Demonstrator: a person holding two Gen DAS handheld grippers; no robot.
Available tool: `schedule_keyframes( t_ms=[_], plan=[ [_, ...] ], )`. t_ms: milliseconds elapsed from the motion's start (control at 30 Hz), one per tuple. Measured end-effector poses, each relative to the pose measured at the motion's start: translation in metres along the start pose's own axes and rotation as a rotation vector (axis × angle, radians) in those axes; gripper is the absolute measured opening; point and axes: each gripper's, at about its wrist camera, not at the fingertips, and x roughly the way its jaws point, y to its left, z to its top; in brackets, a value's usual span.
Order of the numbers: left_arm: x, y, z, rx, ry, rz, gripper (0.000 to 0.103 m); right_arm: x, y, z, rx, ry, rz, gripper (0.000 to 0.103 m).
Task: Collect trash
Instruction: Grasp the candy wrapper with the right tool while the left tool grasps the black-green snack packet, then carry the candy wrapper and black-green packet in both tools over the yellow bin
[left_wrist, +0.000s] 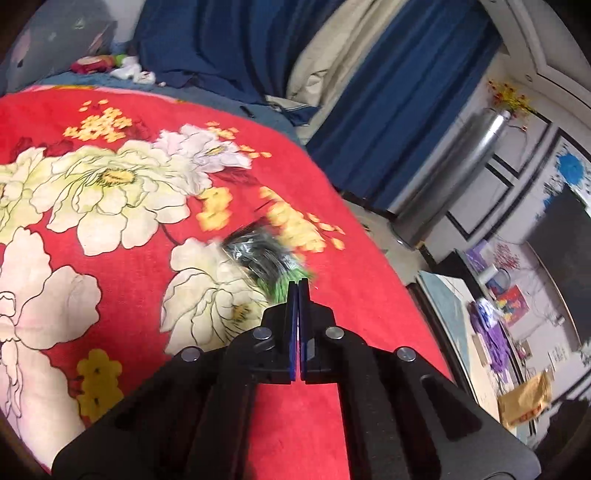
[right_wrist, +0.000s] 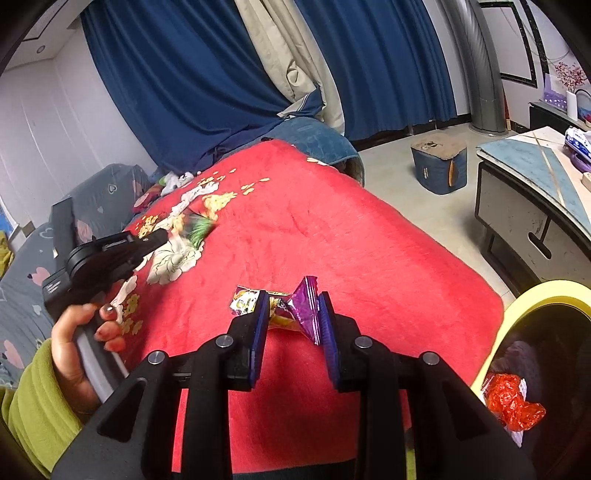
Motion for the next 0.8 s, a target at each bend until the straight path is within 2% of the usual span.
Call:
schedule_keyframes(
  t_ms=[133,200,267,300,433,533,700,733,767,800],
  plan=[
    [-0.002,-0.011,-0.005,0.046,0.017,-0.004,0.0,-0.007,-0.005,0.0,0.008,-0.004,-0.008,0.026],
    [0.004,-0.014,-0.002,0.057,0.034,0.024,0.003,-0.012,-0.005,0.001,0.011,-0.014,-0.011,0.026],
    [0.011,-0.012,0.003,0.052,0.041,0.051,0.038,-0.018,-0.004,0.002,0.007,-0.024,-0.015,0.026],
    [0.015,-0.009,0.006,0.048,0.037,0.064,0.044,-0.022,-0.004,0.003,0.006,-0.031,-0.016,0.026],
    [0.042,0.002,0.021,0.046,0.092,0.139,0.05,-0.041,-0.005,0.006,0.008,-0.065,-0.014,0.026],
    [0.064,0.007,0.028,0.066,0.133,0.188,0.051,-0.058,-0.007,0.009,0.015,-0.092,-0.015,0.026],
    [0.087,0.002,0.032,0.119,0.154,0.234,0.052,-0.088,-0.016,0.011,0.03,-0.138,-0.032,0.026],
    [0.09,-0.001,0.033,0.132,0.154,0.24,0.045,-0.093,-0.019,0.011,0.034,-0.145,-0.036,0.026],
    [0.093,-0.006,0.032,0.157,0.154,0.243,0.024,-0.101,-0.023,0.01,0.045,-0.154,-0.042,0.026],
    [0.094,-0.01,0.031,0.18,0.15,0.256,0.021,-0.105,-0.026,0.01,0.05,-0.159,-0.046,0.026]
  ],
)
